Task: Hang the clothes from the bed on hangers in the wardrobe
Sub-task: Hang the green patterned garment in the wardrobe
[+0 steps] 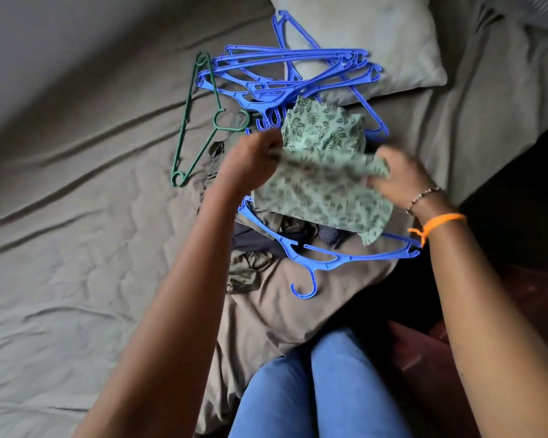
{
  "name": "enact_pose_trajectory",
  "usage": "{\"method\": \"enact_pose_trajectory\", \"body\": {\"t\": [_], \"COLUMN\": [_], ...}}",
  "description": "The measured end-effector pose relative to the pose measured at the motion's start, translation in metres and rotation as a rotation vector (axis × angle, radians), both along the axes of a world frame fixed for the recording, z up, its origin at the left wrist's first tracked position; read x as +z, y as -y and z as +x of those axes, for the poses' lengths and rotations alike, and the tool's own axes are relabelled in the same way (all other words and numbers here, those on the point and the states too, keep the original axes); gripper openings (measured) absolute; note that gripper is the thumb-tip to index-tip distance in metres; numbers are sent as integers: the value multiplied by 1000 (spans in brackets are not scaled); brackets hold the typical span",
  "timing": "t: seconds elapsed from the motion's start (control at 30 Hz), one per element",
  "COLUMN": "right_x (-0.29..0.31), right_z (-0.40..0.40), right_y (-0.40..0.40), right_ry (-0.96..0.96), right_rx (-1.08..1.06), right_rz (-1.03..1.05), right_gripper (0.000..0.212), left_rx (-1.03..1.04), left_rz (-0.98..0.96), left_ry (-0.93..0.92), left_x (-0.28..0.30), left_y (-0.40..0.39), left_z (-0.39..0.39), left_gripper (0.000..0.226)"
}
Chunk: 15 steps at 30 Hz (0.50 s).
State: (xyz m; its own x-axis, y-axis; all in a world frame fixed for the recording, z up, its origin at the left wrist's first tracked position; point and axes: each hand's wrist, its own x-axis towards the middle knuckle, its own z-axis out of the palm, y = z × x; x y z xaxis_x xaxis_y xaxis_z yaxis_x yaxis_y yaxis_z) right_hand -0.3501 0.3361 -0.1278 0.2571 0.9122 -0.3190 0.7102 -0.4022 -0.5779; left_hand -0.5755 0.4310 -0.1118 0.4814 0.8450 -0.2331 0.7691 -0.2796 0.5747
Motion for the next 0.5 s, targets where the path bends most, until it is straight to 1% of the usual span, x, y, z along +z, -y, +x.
{"method": "enact_pose_trajectory", "body": {"t": [0.03, 0.07, 0.1, 0.13, 0.2, 0.23, 0.27, 0.33, 0.37, 0.4, 0.43, 0.5], "right_x": [-3, -9, -18, -28, -57, -73, -90, -122, -135, -144, -149, -149], "right_z": [5, 6, 6, 2, -13, -22, -30, -45, -49, -50, -48, -46], "right_y": [-12, -17, -17, -11, 13, 29, 47, 84, 99, 109, 113, 110], "right_ry": [98, 204, 300, 354, 337, 293, 255, 272, 312, 359, 391, 395], "right_rx": [-107, -180, -206, -195, -77, 17, 115, 279, 306, 309, 313, 372], "right_rz": [129, 242, 312, 353, 354, 293, 160, -187, -287, -322, -334, -335], "right_gripper": [32, 37, 41, 41, 33, 30, 31, 42, 48, 49, 46, 34], "left_rx": [85, 169, 255, 340, 469, 516, 569, 683, 718, 742, 767, 833], "left_rz": [127, 224, 273, 276, 161, 59, -67, -318, -396, -456, -514, -622], "left_ry": [60, 103, 137, 176, 270, 299, 311, 294, 267, 248, 261, 335], "left_x": [-1, -4, -10, -19, -43, -57, -68, -85, -91, -96, -99, -103], "left_y": [-7, -9, -7, -1, 25, 42, 60, 96, 112, 126, 138, 154], "left_z": [10, 18, 23, 25, 24, 20, 17, 11, 9, 7, 5, 0], "left_gripper": [20, 31, 42, 49, 49, 47, 44, 38, 35, 32, 29, 23]}}
